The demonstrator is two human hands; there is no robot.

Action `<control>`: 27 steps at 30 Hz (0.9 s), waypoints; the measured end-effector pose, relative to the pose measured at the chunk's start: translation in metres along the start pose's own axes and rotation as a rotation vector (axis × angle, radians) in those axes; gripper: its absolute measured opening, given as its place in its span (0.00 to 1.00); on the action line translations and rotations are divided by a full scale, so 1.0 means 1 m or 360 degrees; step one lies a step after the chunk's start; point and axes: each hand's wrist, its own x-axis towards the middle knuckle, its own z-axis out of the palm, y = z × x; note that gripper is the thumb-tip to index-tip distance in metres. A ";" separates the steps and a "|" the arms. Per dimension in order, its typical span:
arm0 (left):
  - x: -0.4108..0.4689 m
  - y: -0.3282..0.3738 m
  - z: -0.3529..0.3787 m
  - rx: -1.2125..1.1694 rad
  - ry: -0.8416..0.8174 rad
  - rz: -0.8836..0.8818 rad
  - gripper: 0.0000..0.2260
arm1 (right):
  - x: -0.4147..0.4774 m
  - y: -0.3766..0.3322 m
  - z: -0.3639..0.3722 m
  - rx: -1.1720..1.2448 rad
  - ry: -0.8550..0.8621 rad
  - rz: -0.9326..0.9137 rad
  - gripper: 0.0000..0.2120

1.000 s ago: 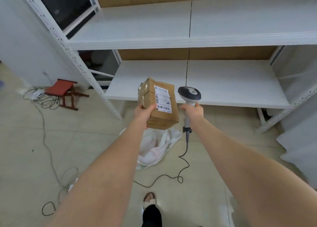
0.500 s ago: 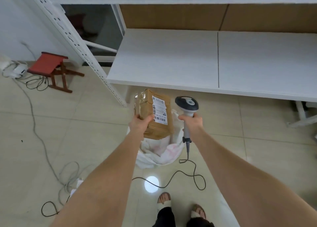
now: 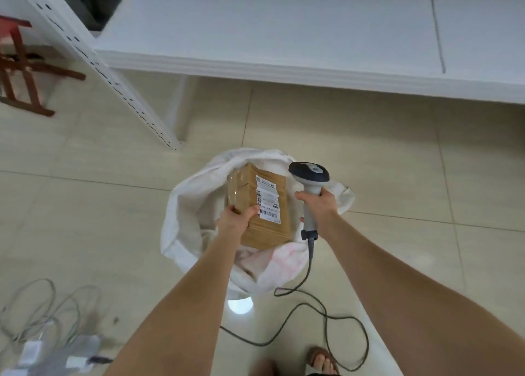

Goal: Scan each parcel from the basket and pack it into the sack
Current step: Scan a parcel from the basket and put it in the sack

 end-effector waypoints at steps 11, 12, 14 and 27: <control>0.101 -0.051 0.083 -0.0018 -0.0238 -0.0127 0.16 | 0.114 0.074 0.032 -0.0014 -0.0087 -0.0092 0.09; 0.104 -0.049 0.083 0.0037 -0.0188 -0.0085 0.15 | 0.117 0.076 0.032 -0.0002 -0.0084 -0.0091 0.09; 0.106 -0.041 0.079 0.0114 -0.0105 -0.0048 0.15 | 0.114 0.075 0.029 0.0039 -0.0085 -0.0075 0.09; -0.081 0.121 0.030 0.0780 -0.0109 0.0438 0.13 | -0.062 -0.024 -0.062 0.0464 0.0020 0.0121 0.06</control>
